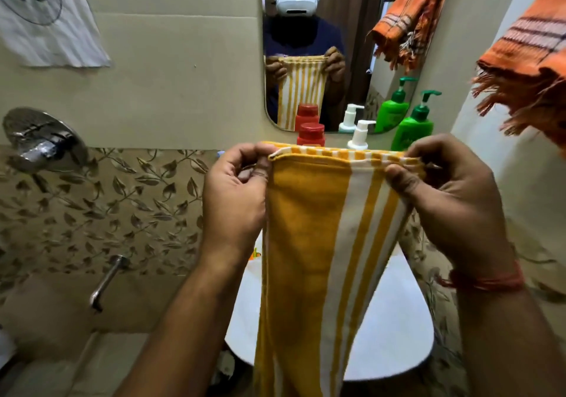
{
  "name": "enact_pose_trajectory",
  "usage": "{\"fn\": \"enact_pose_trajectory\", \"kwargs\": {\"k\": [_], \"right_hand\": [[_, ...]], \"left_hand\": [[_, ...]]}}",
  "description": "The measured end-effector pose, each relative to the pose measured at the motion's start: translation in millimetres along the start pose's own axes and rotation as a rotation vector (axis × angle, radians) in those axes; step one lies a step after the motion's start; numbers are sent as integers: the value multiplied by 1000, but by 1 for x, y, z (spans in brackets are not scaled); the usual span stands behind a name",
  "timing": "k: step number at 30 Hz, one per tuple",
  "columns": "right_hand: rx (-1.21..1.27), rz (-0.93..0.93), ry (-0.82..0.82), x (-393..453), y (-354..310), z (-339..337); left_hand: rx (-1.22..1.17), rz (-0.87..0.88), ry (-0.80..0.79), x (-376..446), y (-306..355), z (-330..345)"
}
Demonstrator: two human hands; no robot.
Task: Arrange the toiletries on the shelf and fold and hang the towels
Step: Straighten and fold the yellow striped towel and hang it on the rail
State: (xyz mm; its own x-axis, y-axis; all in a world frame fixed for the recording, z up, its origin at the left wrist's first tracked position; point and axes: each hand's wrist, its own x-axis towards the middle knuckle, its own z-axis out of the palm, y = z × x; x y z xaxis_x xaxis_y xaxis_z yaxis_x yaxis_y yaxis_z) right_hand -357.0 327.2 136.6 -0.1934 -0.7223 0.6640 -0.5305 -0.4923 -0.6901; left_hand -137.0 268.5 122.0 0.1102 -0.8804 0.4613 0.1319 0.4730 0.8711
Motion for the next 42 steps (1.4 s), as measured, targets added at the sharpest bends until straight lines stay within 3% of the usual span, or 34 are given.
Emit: {"fn": "enact_pose_trajectory", "kwargs": {"k": [4, 7, 10, 26, 30, 33, 37, 42], "right_hand": [[135, -108, 61, -1, -18, -3], [131, -69, -43, -1, -23, -3], [212, -157, -1, 1, -32, -4], [188, 26, -1, -3, -24, 0], [200, 36, 12, -4, -25, -1], [199, 30, 0, -3, -28, 0], [196, 3, 0, 2, -26, 2], [218, 15, -1, 15, -10, -3]], "left_hand": [[1, 85, 0, 4, 14, -3], [33, 35, 25, 5, 11, -2], [31, 66, 26, 5, 7, -1], [10, 55, 28, 6, 8, -5], [-109, 44, -64, 3, 6, -6], [-183, -105, -184, 0, -10, -13], [-13, -344, -408, -19, -41, -21], [-35, -315, -372, -34, -53, -11]]}}
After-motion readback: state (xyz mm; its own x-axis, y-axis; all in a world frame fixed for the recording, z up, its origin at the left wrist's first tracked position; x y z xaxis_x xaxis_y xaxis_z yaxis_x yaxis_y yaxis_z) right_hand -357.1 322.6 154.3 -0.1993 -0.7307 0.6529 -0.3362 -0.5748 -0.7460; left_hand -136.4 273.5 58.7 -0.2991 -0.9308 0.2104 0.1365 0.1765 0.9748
